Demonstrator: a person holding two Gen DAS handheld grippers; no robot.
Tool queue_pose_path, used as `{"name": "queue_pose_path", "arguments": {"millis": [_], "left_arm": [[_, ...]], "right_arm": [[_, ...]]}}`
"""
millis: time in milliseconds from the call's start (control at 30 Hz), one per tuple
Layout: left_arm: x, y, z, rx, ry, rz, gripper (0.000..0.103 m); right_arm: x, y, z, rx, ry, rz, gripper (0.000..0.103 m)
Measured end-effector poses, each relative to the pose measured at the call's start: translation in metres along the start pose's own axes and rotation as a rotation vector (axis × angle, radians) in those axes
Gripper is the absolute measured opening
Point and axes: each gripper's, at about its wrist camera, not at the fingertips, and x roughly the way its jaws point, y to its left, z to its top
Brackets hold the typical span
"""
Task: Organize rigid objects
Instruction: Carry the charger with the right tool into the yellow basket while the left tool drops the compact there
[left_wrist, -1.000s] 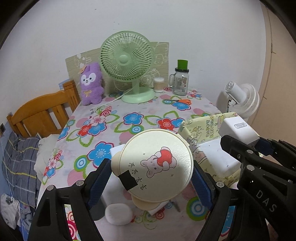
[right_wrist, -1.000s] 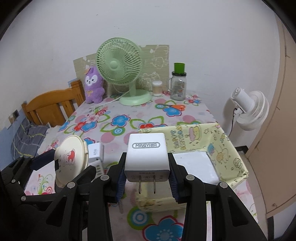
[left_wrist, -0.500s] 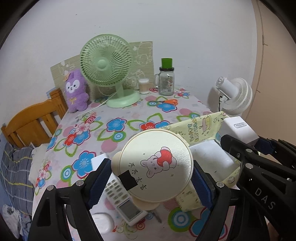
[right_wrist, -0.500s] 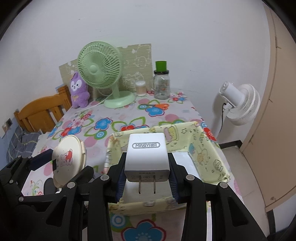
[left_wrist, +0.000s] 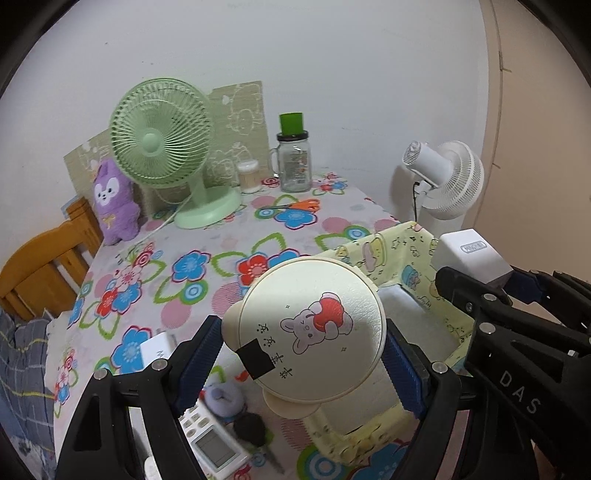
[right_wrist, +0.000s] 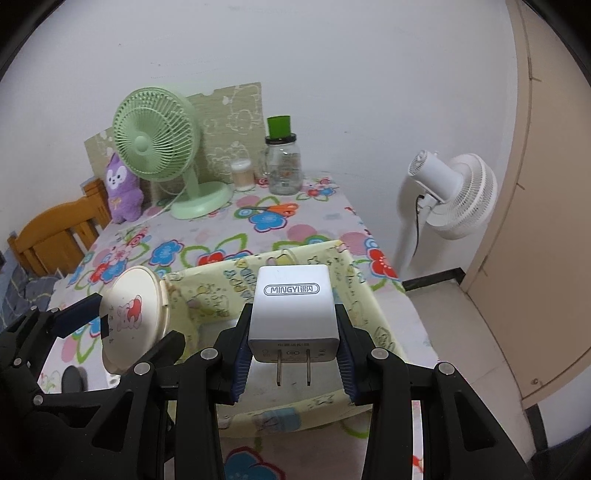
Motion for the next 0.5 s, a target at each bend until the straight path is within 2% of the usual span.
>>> {"name": "queue_pose_path", "arguments": {"millis": [300,500], "left_arm": [[0.024,-0.009,0.009,0.021,0.041,-0.029,0.085],[0.044,-0.011,0.014,0.031,0.098,-0.061,0.085]], "right_arm": [[0.019,-0.011,0.005,-0.003,0.027,-0.009,0.043],[0.038,-0.013,0.011,-0.013,0.061,0.0,0.043]]}}
